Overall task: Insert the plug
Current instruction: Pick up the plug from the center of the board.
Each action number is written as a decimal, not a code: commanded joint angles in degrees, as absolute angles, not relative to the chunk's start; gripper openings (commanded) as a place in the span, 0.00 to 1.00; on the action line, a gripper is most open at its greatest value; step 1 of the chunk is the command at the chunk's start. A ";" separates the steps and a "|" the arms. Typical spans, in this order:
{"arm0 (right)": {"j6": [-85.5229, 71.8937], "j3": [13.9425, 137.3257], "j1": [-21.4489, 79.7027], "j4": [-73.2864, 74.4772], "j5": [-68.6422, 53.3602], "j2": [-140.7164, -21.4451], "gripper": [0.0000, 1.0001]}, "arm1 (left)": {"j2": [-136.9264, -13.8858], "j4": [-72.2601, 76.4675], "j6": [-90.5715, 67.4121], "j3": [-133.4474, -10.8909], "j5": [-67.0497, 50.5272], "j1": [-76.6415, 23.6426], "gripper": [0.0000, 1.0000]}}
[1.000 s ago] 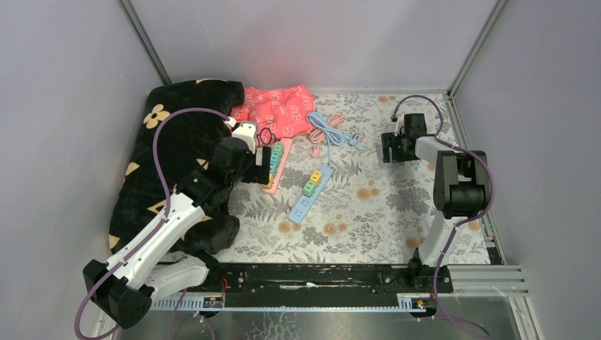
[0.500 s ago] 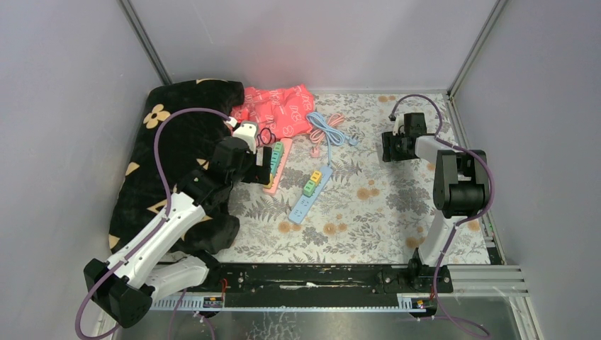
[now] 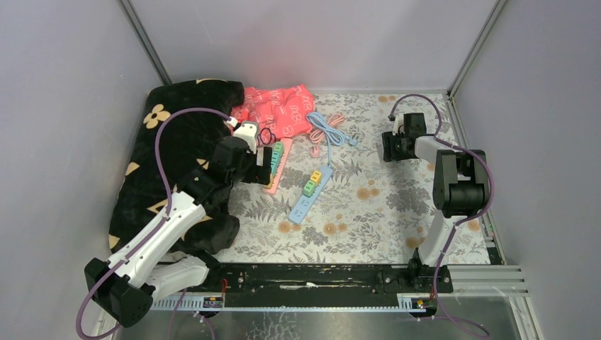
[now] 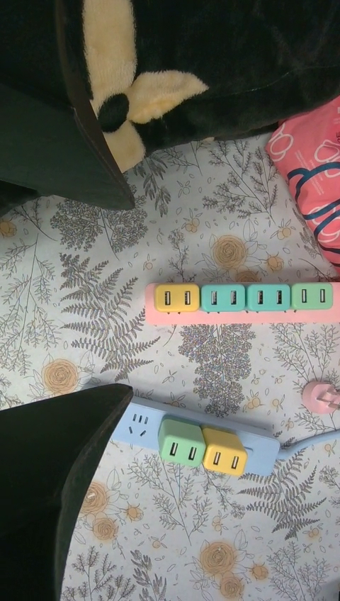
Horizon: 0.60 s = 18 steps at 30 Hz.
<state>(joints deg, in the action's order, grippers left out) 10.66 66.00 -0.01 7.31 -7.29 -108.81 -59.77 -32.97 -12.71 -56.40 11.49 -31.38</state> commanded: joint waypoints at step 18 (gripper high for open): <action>7.42 57.00 2.01 -0.08 -14.58 -100.03 0.38 | -61.45 -30.04 -12.12 -56.66 6.93 -29.59 1.00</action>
